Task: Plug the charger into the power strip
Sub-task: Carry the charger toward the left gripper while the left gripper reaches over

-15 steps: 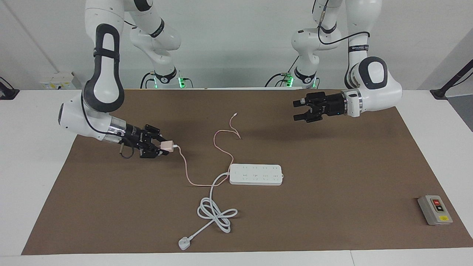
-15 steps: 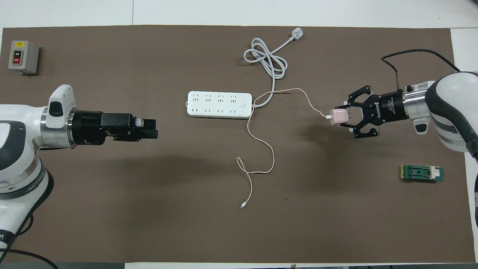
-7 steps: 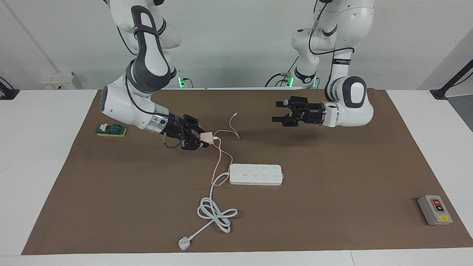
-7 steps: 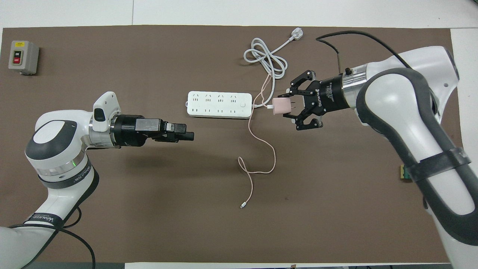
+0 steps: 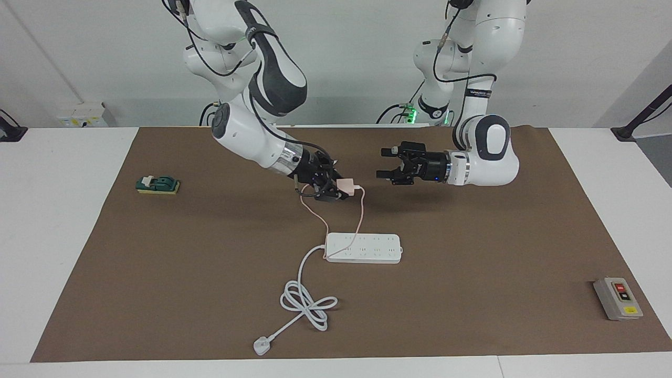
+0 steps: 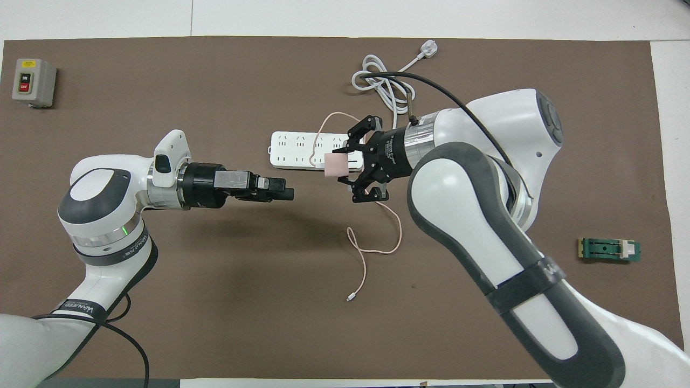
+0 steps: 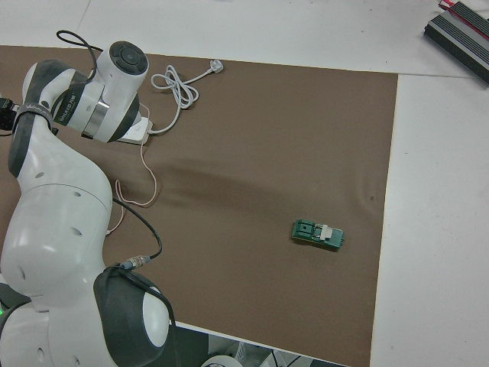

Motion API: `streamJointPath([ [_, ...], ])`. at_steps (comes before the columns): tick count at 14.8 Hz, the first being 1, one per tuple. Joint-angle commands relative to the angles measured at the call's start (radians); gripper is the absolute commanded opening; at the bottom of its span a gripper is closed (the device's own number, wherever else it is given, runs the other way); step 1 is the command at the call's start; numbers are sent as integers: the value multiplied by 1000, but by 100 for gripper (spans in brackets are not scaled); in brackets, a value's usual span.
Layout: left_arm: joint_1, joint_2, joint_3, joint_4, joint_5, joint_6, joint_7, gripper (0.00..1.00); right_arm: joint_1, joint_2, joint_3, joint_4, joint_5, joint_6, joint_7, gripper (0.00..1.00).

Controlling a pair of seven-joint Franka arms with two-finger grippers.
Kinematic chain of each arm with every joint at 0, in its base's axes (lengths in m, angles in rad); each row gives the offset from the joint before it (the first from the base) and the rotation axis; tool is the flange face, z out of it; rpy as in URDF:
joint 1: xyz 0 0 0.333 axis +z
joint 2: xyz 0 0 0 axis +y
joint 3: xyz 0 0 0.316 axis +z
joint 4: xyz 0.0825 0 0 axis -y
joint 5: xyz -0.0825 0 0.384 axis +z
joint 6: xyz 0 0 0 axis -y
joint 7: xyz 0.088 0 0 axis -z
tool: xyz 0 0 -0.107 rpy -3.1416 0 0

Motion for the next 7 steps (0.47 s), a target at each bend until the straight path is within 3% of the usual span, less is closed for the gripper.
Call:
streamJointPath([
  [1,-23,12,11,14,-40,34,15,100,25,17,-3,25,26,41,61,0],
  [7,-25,14,13,5,-40,109,12,100,68,43,-5,83,23,91,142,0],
])
